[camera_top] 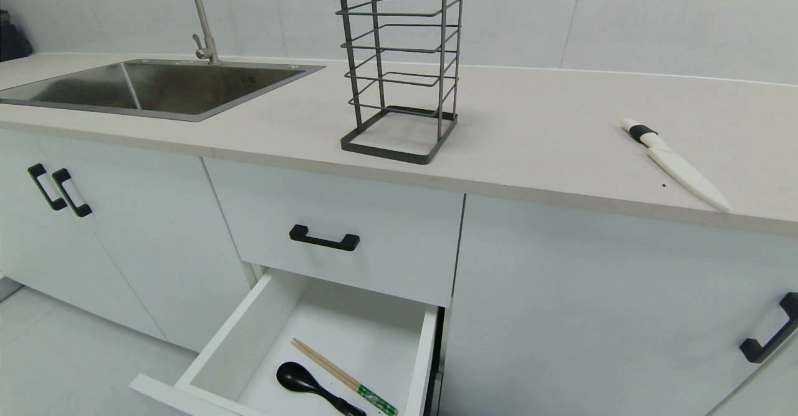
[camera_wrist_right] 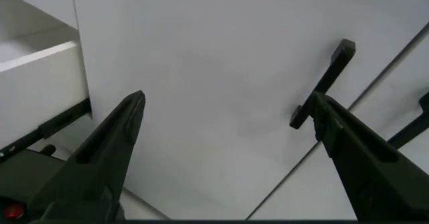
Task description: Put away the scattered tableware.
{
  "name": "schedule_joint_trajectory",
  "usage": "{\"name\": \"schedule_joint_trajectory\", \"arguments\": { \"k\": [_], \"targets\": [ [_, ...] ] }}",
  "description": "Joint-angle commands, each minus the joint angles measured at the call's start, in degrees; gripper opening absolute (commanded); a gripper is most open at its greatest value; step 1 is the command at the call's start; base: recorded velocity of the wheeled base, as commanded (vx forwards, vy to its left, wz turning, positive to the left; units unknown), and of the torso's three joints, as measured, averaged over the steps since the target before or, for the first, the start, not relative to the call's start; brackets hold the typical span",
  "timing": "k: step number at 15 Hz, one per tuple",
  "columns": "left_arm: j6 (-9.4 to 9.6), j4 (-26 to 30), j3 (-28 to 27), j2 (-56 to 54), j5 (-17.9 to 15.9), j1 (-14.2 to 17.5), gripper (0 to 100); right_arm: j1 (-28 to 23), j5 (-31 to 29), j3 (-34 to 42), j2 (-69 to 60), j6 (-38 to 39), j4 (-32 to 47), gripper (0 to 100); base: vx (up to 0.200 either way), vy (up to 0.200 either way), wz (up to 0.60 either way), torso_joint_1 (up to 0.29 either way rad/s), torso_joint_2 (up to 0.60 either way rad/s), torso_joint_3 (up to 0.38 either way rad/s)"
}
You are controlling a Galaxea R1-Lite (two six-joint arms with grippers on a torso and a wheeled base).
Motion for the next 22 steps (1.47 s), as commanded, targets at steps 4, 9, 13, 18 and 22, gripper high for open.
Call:
{"name": "schedule_joint_trajectory", "arguments": {
  "k": [4, 9, 13, 18, 22],
  "targets": [
    [0.25, -0.01, 0.0, 0.07, -0.09, 0.0, 100, -0.48, -14.03, 0.11, -0.77, 11.8, 0.67, 100, 0.0, 0.0, 0.0, 0.0, 0.0, 0.0],
    [-0.81, -8.63, -4.83, 0.07, -0.44, 0.0, 100, -0.4, -19.13, 0.02, -0.77, 14.44, 4.1, 100, 0.0, 0.0, 0.0, 0.0, 0.0, 0.0],
    [-2.04, -1.25, -13.36, 1.04, -1.58, 0.26, 100, -0.4, -16.67, 0.02, -0.77, 13.47, 3.83, 100, 0.0, 0.0, 0.0, 0.0, 0.0, 0.0],
    [-2.13, 1.57, -14.24, 9.48, -15.29, 0.44, 100, -0.4, -17.9, 0.02, -0.77, 16.37, 4.1, 100, 0.0, 0.0, 0.0, 0.0, 0.0, 0.0],
    [-2.21, 1.57, -17.49, 16.95, -15.82, -0.18, 100, -0.31, -19.22, 0.02, -0.77, 17.43, 4.27, 100, 0.0, 0.0, 0.0, 0.0, 0.0, 0.0]
  ]
}}
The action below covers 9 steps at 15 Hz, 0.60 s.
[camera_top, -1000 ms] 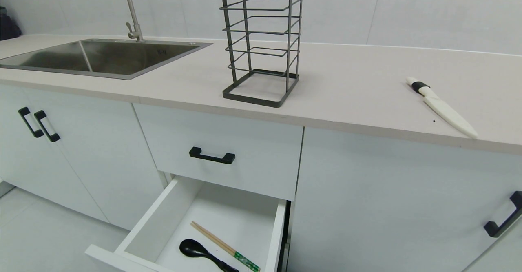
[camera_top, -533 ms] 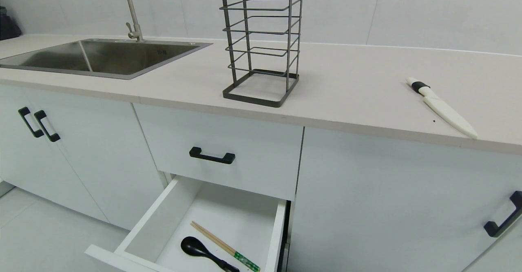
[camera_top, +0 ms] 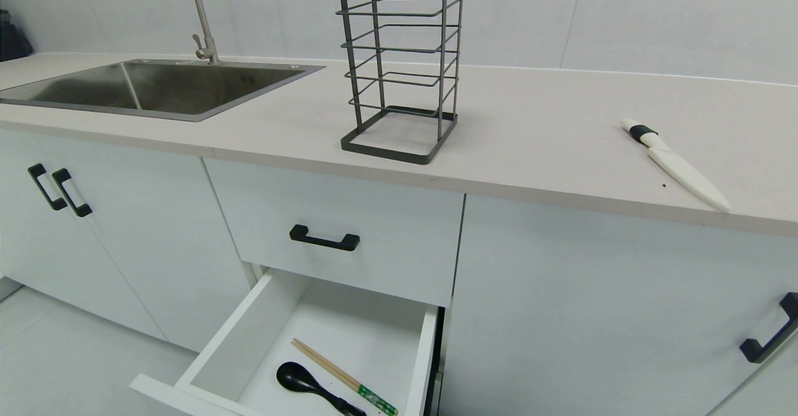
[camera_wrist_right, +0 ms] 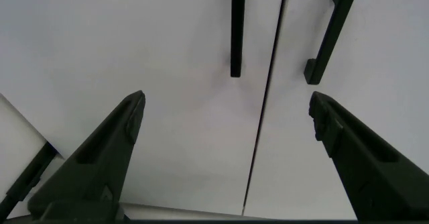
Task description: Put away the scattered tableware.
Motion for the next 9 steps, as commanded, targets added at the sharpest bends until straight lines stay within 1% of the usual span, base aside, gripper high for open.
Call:
{"name": "schedule_joint_trajectory", "arguments": {
  "k": [1, 4, 7, 9],
  "targets": [
    [0.2, 0.02, -1.58, 6.31, -0.09, -0.15, 100, 0.03, -0.03, 0.01, 0.31, 0.02, -0.03, 100, 0.0, 0.0, 0.0, 0.0, 0.0, 0.0],
    [0.2, -0.07, -1.05, 9.73, -0.71, -0.68, 100, -0.06, -0.03, 0.01, 0.31, 0.11, -0.03, 100, 0.0, 0.0, 0.0, 0.0, 0.0, 0.0],
    [0.38, -0.86, -1.58, 17.82, -2.99, -1.12, 100, -0.06, -0.03, 0.01, 0.31, 0.11, -0.12, 100, 0.0, 0.0, 0.0, 0.0, 0.0, 0.0],
    [0.29, -2.53, -1.4, 24.59, -2.82, -3.32, 100, -0.06, -0.03, 0.01, 0.31, 0.11, -0.03, 100, 0.0, 0.0, 0.0, 0.0, 0.0, 0.0]
  ]
}}
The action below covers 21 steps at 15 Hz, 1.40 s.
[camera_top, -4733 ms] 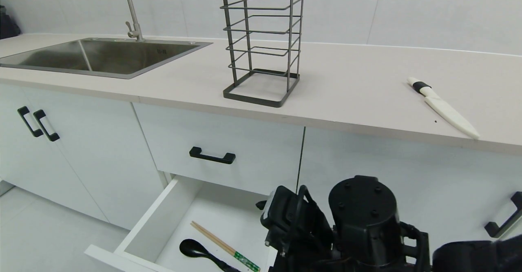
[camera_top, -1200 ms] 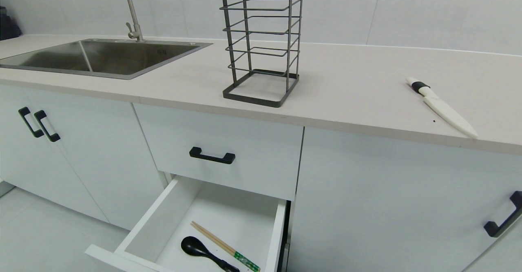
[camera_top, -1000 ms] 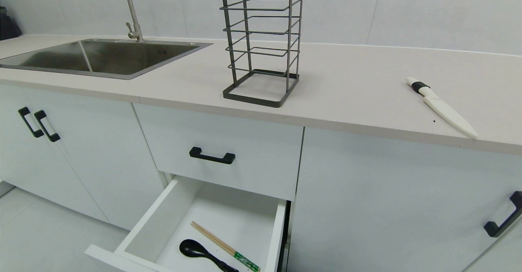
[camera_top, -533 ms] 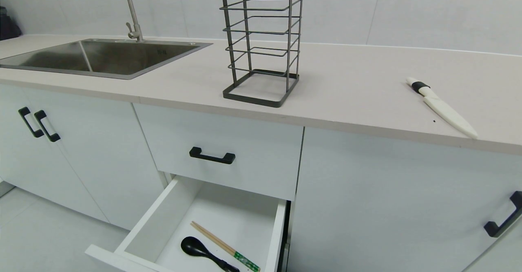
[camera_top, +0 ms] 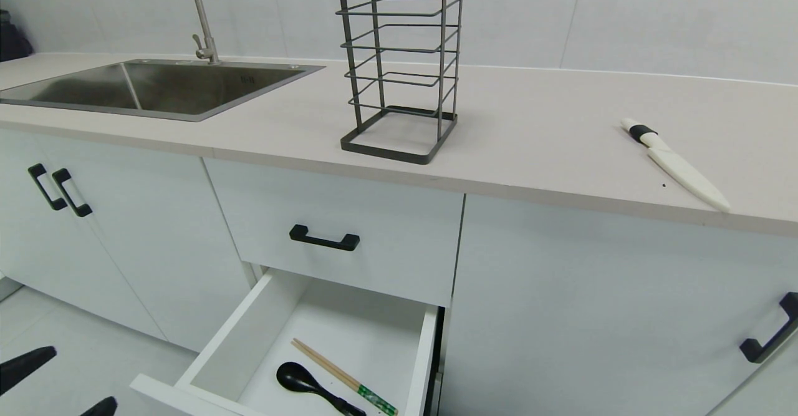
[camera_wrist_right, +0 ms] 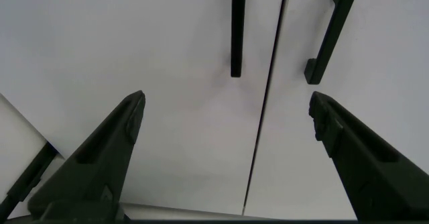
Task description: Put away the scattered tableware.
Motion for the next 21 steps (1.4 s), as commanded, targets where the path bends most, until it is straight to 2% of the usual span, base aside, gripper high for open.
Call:
{"name": "schedule_joint_trajectory", "arguments": {
  "k": [1, 5, 10, 13, 14, 15, 16, 18, 21],
  "targets": [
    [-0.2, -1.6, 0.4, 9.88, 0.01, -2.29, 100, -0.01, 0.02, 0.01, 0.23, 0.01, -0.09, 100, 0.0, 0.0, 0.0, 0.0, 0.0, 0.0],
    [-0.11, -1.86, 4.35, 14.1, 0.36, -2.56, 100, -0.01, 0.02, 0.01, 0.23, 0.01, -0.01, 100, 0.0, 0.0, 0.0, 0.0, 0.0, 0.0],
    [-0.02, -1.78, 4.88, 20.25, 0.36, -3.09, 100, -0.01, 0.02, 0.01, 0.23, -0.08, -0.01, 100, 0.0, 0.0, 0.0, 0.0, 0.0, 0.0],
    [-0.02, -1.78, 6.2, 24.21, 0.8, -6.51, 100, -0.01, 0.02, 0.01, 0.23, 0.01, -0.09, 100, 0.0, 0.0, 0.0, 0.0, 0.0, 0.0],
    [-0.02, -1.86, 6.81, 27.81, 1.95, -8.97, 100, -0.01, 0.02, 0.01, 0.23, 0.01, -0.01, 100, 0.0, 0.0, 0.0, 0.0, 0.0, 0.0],
    [-0.02, -1.95, 6.81, 28.08, 1.95, -9.06, 100, -0.01, 0.02, 0.01, 0.23, -0.08, -0.01, 100, 0.0, 0.0, 0.0, 0.0, 0.0, 0.0],
    [-0.11, -2.57, 6.81, 32.12, 2.3, -10.73, 100, -0.01, 0.02, 0.01, 0.23, -0.08, -0.01, 100, 0.0, 0.0, 0.0, 0.0, 0.0, 0.0],
    [-0.02, -3.97, 6.9, 37.57, 2.39, -11.08, 100, -0.01, 0.02, 0.01, 0.23, 0.01, -0.01, 100, 0.0, 0.0, 0.0, 0.0, 0.0, 0.0],
    [-0.02, -3.97, 7.34, 38.8, 3.62, -12.58, 100, -0.01, 0.02, 0.01, 0.23, 0.01, -0.01, 100, 0.0, 0.0, 0.0, 0.0, 0.0, 0.0]
  ]
}}
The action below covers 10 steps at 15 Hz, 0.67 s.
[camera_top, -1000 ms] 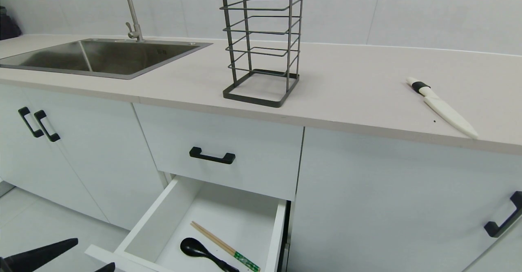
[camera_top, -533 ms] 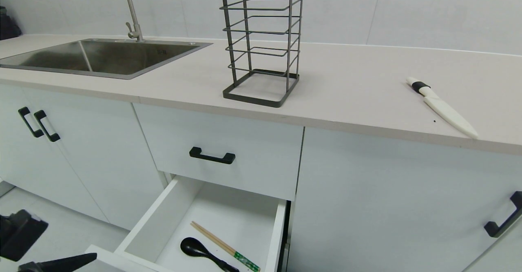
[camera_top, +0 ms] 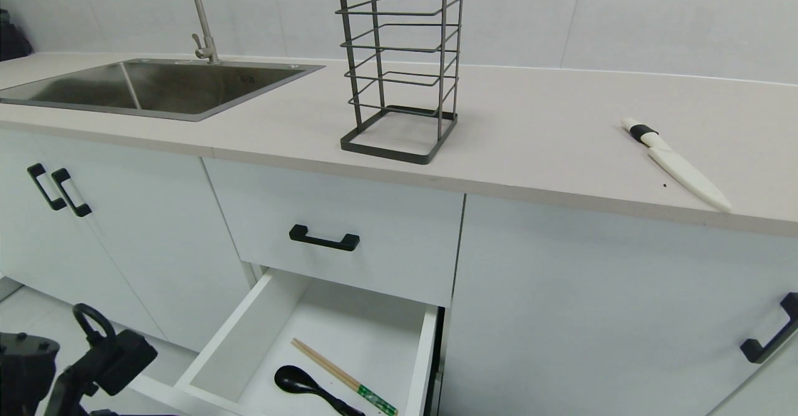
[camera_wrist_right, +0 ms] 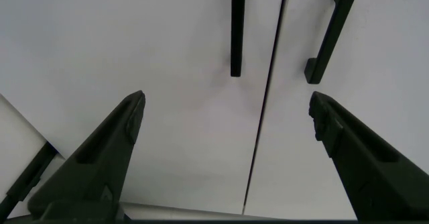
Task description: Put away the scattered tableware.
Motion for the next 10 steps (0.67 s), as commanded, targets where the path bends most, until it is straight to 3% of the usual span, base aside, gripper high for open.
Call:
{"name": "schedule_joint_trajectory", "arguments": {
  "k": [1, 5, 9, 10],
  "targets": [
    [-0.02, 0.05, 1.14, 3.14, 1.66, -2.33, 100, -0.01, 0.02, 0.01, 0.14, 0.01, 0.02, 100, 0.0, 0.0, 0.0, 0.0, 0.0, 0.0],
    [0.07, -2.5, 1.49, 9.2, 2.97, -3.82, 100, -0.01, 0.02, 0.01, 0.14, 0.01, 0.02, 100, 0.0, 0.0, 0.0, 0.0, 0.0, 0.0],
    [0.51, -13.92, 5.01, 16.32, 6.31, -5.31, 100, -0.01, 0.02, 0.01, 0.14, 0.01, 0.02, 100, 0.0, 0.0, 0.0, 0.0, 0.0, 0.0],
    [1.91, -16.74, 6.15, 17.46, 7.02, -5.93, 100, -0.01, 0.02, 0.01, 0.14, 0.01, 0.02, 100, 0.0, 0.0, 0.0, 0.0, 0.0, 0.0]
  ]
}}
